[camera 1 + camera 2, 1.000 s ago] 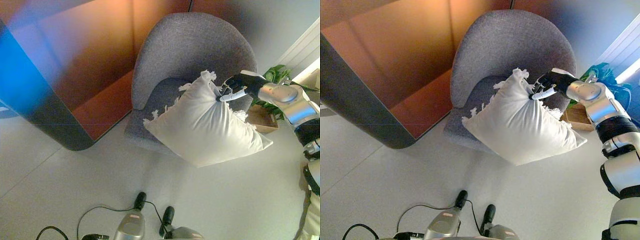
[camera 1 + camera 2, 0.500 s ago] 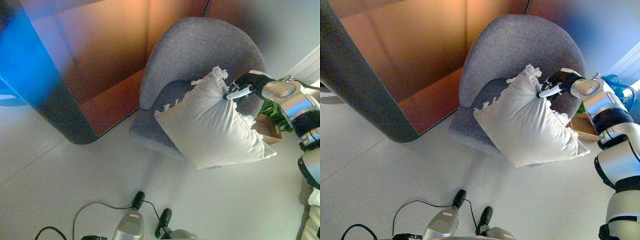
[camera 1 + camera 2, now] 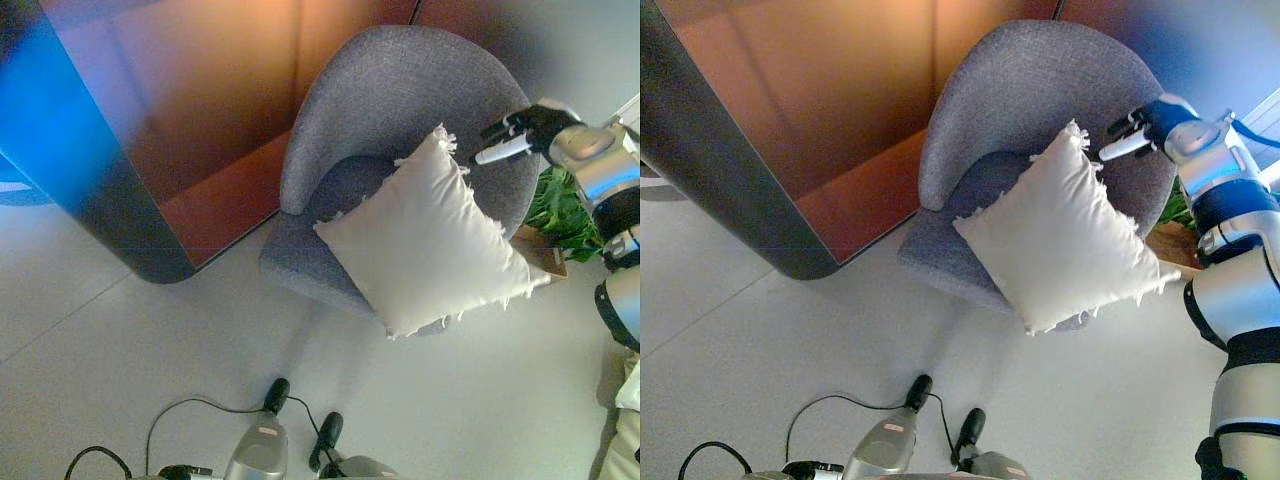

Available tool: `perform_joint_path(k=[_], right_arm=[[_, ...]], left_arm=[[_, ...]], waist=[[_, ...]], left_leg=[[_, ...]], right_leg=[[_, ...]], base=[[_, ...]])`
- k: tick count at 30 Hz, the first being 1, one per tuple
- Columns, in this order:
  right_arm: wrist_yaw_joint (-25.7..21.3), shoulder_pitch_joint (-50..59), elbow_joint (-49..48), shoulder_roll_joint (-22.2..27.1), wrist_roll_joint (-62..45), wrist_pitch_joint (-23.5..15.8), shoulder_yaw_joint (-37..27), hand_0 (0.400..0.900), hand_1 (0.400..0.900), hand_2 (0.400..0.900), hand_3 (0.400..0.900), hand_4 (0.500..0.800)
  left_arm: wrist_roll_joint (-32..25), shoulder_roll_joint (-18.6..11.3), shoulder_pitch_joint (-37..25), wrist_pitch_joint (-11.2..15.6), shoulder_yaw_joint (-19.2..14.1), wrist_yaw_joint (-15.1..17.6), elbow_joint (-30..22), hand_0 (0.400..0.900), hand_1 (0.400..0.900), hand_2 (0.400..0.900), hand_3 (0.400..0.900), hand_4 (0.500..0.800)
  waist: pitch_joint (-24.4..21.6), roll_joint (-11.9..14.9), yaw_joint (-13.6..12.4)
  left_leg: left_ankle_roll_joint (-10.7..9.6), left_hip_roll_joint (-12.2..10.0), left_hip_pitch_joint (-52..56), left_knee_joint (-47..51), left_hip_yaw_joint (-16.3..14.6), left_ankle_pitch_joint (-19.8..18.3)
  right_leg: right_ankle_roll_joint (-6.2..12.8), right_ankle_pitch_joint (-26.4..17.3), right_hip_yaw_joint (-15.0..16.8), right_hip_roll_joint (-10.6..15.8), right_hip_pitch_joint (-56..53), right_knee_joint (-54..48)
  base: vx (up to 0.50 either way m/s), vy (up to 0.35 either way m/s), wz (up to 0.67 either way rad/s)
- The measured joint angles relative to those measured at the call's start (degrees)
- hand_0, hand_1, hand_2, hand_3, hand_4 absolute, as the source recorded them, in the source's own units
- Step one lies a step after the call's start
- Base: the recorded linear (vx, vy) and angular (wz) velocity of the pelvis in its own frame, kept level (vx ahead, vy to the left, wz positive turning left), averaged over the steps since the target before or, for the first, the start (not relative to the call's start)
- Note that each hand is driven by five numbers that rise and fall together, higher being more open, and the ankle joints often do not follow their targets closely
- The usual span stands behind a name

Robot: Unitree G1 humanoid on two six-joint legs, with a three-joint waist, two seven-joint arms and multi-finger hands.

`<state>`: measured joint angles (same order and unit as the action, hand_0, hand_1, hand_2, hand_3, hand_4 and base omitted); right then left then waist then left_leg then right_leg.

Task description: Pick up the pillow and put it on the sofa.

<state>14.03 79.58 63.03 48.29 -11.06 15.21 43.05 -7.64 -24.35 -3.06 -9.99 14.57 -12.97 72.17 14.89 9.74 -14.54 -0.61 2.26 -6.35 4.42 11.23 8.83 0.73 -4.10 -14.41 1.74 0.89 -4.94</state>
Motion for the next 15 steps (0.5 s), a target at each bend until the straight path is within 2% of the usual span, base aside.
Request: perform_joint_path(k=[15], right_arm=[[0.91,-0.49,2.22,0.84,-2.32,-1.71,-1.11,0.9,0.9,0.9,0.9,0.8]], left_arm=[[-1.75,-0.09,-0.86,0.2,1.46,0.02,-0.41,0.9,0.9,0.9,0.9,0.8]], waist=[[0.01,0.12,0.41]], left_leg=[[0.01,0.04,-0.15,0.11,-0.39,-0.01]], right_leg=[[0.01,0.0,0.59,0.16,0.37,0.01]], base=[[-0.01,0.009,-0.03]])
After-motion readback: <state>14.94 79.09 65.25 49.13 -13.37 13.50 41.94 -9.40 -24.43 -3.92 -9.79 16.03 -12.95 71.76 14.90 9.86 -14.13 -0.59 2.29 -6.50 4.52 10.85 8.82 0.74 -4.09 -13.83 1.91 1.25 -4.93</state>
